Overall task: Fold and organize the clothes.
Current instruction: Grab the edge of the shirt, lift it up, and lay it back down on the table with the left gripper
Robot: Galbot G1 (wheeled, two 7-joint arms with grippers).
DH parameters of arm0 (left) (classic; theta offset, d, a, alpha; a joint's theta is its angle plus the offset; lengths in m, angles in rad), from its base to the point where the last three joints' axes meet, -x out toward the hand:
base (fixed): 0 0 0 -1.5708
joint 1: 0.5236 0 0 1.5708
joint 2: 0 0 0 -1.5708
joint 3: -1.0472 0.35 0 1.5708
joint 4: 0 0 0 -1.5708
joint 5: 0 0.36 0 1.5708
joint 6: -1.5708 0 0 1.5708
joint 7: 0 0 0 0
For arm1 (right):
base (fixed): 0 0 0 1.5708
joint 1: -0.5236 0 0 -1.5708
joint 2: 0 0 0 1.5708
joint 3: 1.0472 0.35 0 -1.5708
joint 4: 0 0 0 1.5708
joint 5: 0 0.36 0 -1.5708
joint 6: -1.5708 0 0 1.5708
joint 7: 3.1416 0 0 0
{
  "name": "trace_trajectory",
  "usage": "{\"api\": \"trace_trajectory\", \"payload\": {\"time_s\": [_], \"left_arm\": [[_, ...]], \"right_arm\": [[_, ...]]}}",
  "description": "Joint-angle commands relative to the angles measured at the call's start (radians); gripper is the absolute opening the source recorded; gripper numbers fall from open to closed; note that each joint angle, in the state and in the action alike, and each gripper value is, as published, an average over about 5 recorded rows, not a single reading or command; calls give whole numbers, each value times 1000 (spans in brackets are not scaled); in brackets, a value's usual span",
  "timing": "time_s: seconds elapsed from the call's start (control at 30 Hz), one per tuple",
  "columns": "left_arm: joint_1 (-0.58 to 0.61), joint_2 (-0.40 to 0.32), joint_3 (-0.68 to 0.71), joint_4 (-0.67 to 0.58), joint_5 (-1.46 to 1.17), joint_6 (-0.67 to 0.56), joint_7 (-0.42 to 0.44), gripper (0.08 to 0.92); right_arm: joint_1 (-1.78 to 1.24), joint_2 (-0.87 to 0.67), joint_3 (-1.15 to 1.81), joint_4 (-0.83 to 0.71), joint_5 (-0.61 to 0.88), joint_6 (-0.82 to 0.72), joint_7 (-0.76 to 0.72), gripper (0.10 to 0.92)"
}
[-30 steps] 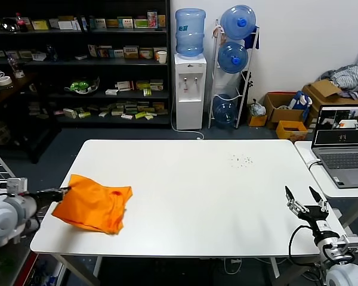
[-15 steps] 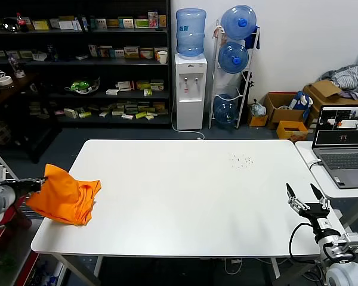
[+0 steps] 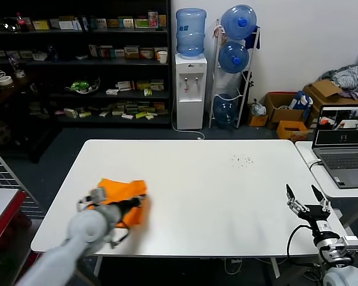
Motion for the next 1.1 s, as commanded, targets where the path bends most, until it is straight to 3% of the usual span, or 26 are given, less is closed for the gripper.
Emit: {"api": "trace_trajectory", "payload": {"time_s": [0.03,0.47,1.1], "left_arm": [[-302,-541,359,329,103,-25,-87,92],[-268,-513,334,334,163,-32,-65,92],[-263,-535,320,338,194,-48,-66,92]], "right_arm": [[-9,36,0,69,-30,-40,42,823],[15,29,-36,52,-18,-40,46,823],[28,22,-54,49,-9,-36,33,823]]}}
